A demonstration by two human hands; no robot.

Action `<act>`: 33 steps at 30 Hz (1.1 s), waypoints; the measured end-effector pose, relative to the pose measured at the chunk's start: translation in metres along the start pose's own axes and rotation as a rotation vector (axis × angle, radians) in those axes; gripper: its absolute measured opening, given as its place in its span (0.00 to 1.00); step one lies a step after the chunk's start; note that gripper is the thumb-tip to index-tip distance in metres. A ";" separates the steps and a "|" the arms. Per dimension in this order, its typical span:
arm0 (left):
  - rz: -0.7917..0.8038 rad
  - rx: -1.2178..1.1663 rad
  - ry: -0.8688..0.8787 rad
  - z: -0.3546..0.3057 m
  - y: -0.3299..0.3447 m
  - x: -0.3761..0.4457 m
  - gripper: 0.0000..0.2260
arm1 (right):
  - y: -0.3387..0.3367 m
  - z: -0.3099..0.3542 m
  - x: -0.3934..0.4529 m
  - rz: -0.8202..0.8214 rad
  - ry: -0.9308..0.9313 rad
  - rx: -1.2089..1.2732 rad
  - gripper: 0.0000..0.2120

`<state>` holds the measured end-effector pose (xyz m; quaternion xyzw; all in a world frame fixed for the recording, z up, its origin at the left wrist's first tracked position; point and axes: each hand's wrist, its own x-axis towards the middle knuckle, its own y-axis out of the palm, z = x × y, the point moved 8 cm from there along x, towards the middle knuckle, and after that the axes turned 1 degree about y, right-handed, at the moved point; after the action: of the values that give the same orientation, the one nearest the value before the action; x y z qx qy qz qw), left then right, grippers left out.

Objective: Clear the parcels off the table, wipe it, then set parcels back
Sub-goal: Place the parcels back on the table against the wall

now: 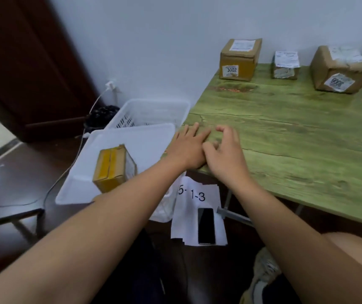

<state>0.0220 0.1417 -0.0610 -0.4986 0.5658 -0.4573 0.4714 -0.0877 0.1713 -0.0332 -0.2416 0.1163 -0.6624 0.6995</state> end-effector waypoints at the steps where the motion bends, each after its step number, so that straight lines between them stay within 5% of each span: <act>1: -0.030 -0.014 -0.022 0.013 -0.002 -0.006 0.29 | 0.010 0.007 -0.005 0.029 -0.044 -0.066 0.23; 9: -0.165 -0.561 -0.251 0.101 0.006 -0.048 0.23 | 0.067 0.039 -0.015 0.188 -0.177 -0.201 0.27; 20: -0.351 -0.565 -0.410 0.174 0.000 -0.058 0.17 | 0.128 0.074 -0.031 0.199 -0.515 -0.302 0.24; 27: -0.111 -0.146 -0.591 0.232 0.001 -0.056 0.26 | 0.171 0.075 -0.053 0.316 -0.817 -0.420 0.13; 33: 0.049 -0.304 -0.711 0.263 0.033 -0.075 0.37 | 0.202 0.050 -0.060 0.508 -0.639 -0.531 0.17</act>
<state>0.2820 0.2062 -0.1236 -0.6765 0.4402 -0.1552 0.5697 0.1070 0.2407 -0.0991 -0.5672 0.1159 -0.3108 0.7538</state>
